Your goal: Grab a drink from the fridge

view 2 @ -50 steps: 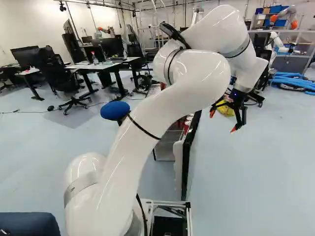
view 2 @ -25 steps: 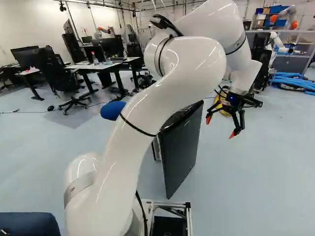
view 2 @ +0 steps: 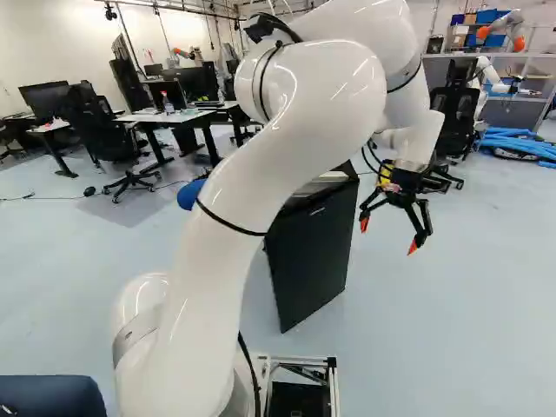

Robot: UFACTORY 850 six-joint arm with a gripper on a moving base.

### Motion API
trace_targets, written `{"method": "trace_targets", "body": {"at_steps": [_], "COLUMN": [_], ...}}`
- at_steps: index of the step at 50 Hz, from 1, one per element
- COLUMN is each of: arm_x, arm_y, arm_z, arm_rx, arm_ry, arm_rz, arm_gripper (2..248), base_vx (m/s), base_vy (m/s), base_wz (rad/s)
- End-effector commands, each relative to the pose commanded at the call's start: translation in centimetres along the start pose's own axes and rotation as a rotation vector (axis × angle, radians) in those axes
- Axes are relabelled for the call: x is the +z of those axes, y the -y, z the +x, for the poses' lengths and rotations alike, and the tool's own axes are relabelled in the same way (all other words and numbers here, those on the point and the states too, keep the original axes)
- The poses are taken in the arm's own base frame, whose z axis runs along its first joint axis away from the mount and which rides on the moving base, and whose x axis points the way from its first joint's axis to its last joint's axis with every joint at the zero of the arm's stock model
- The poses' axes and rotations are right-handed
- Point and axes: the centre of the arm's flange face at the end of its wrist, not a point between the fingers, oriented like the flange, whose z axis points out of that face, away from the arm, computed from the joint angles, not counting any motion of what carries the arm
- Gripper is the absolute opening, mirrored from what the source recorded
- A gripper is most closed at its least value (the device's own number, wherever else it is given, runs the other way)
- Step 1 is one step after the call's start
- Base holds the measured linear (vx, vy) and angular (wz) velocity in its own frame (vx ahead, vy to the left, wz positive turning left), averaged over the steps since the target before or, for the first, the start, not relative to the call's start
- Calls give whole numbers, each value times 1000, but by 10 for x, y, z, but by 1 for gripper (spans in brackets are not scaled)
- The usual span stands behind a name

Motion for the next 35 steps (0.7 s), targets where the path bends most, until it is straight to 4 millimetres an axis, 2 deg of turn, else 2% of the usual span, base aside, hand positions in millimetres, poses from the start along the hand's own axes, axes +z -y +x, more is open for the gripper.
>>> {"method": "trace_targets", "body": {"at_steps": [35], "arm_x": [22], "arm_y": [22], "arm_z": [-27], "arm_rx": [-95], "arm_ry": [-228], "arm_rz": [-80], "arm_gripper": [247], "base_vx": [0], "base_vy": [0], "base_wz": [0]}}
